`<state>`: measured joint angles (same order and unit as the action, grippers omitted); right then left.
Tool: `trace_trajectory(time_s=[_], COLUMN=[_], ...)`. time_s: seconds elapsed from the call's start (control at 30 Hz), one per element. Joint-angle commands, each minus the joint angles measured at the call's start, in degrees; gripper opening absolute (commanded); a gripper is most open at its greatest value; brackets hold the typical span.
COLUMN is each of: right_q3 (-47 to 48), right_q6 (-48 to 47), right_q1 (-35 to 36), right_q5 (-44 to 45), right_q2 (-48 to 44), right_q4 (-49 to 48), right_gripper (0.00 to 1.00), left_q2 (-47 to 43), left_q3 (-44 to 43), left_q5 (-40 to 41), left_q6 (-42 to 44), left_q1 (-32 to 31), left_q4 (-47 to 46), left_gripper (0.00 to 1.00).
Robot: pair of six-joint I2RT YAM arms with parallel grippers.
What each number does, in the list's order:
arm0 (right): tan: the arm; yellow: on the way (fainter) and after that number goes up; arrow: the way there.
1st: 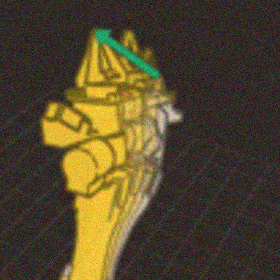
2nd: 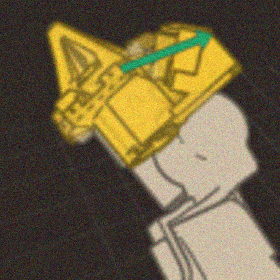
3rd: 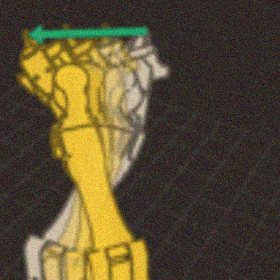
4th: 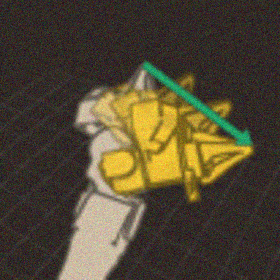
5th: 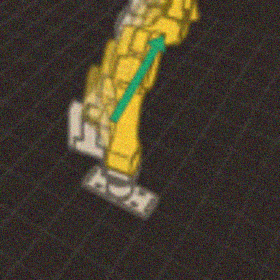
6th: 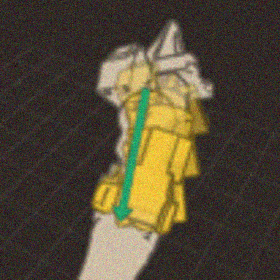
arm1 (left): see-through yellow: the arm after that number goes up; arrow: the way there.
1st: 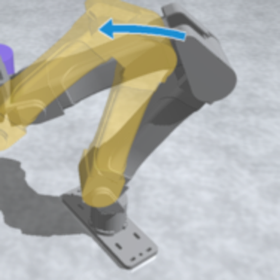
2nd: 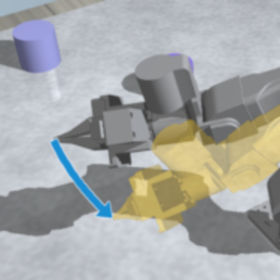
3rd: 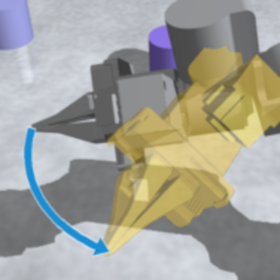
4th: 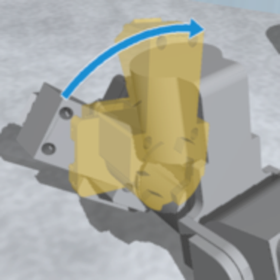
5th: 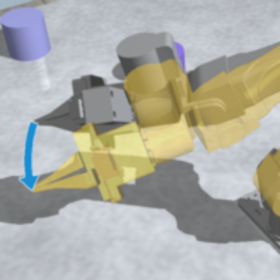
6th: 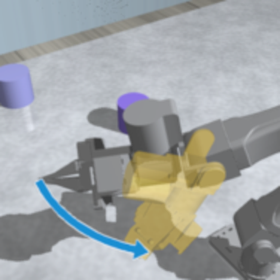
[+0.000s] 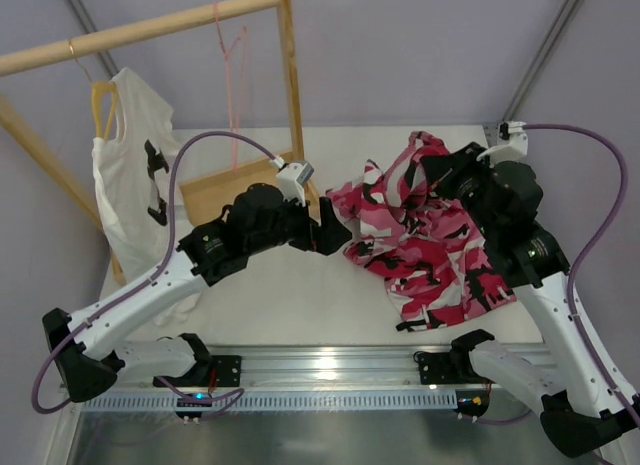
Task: Place the trousers on the hanger
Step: Move the trousers to the center of the board
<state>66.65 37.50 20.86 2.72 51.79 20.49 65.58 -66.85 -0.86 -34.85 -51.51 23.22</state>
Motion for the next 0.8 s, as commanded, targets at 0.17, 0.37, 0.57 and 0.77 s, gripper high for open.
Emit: trace_trajectory(time_s=[0.17, 0.37, 0.57, 0.77], right_q3=[11.5, 20.8, 39.2, 17.1], right_q6=[-5.0, -16.8, -22.6, -11.4], right_q1=[-5.6, -9.6, -10.8, -15.0], right_q5=[15.2, 1.8, -18.7, -8.7], right_q2=[16.7, 33.4, 51.5, 37.8], right_q4=[6.8, 6.1, 18.8, 14.9], right_gripper=[0.04, 0.04, 0.23, 0.87], left_q2=[3.0, 5.7, 12.4, 20.6], left_q3=[-0.2, 0.9, -0.4, -6.9], left_q5=[-3.9, 0.3, 3.4, 8.8], left_q6=[1.7, 3.7, 2.9, 2.7], left_q1=[0.0, 0.0, 0.1, 0.4], left_q4=[-1.6, 1.1, -0.5, 2.8], left_gripper=[1.00, 1.00, 1.00, 1.00])
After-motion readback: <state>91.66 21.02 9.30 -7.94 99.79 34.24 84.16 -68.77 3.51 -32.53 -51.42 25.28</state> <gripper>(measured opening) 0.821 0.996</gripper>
